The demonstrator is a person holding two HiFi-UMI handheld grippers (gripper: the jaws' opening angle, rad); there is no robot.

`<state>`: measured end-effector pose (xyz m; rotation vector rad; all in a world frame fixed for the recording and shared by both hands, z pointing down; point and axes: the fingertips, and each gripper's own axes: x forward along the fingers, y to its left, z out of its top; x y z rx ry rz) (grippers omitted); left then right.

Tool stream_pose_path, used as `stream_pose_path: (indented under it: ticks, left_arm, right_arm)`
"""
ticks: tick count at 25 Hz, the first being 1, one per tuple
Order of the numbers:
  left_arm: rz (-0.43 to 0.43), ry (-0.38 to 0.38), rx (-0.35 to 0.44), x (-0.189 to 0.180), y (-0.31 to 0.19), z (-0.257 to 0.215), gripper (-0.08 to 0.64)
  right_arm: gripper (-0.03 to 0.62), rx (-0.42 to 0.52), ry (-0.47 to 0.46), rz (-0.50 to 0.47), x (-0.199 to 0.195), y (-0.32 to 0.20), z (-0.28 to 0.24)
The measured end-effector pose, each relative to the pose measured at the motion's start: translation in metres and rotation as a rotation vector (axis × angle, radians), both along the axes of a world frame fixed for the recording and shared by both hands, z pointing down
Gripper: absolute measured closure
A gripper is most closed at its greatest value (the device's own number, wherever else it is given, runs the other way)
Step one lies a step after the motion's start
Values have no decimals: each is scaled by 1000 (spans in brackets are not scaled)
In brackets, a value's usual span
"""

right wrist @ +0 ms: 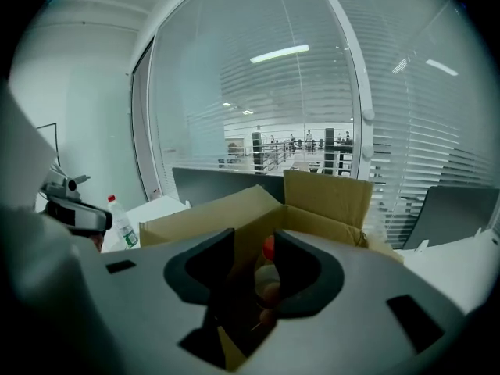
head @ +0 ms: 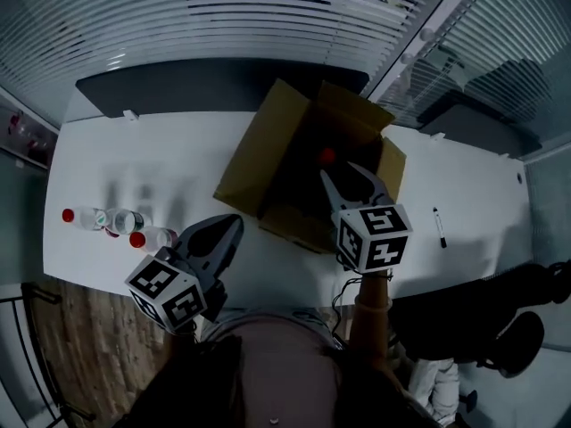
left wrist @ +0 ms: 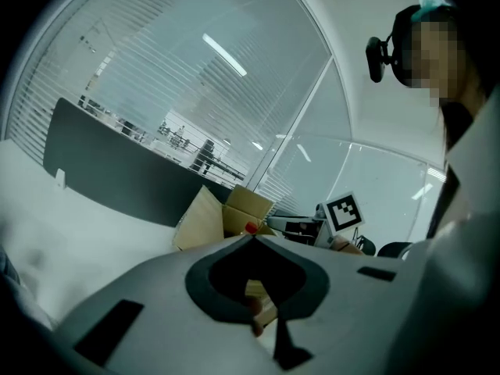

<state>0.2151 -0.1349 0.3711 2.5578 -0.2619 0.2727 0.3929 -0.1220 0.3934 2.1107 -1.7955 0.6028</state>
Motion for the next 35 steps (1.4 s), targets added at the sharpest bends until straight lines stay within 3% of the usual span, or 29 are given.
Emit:
stream_pose_path:
  ticks: [11, 24, 31, 35]
  left_arm:
    - [-94, -46, -15, -3, -8, 13, 551]
    - [-195, -118, -33, -19, -8, 27, 551]
    - [-239, -137, -29, -25, -4, 26, 551]
    - [-259, -125, -16, -30, 6, 23, 551]
  right_arm:
    - [405, -60, -57, -25, 21, -26, 35]
    - [402, -102, -108, -43, 28, -50, 67]
    - [416, -157, -19, -11, 32, -50, 77]
    - [420, -156, -18, -2, 32, -47, 74]
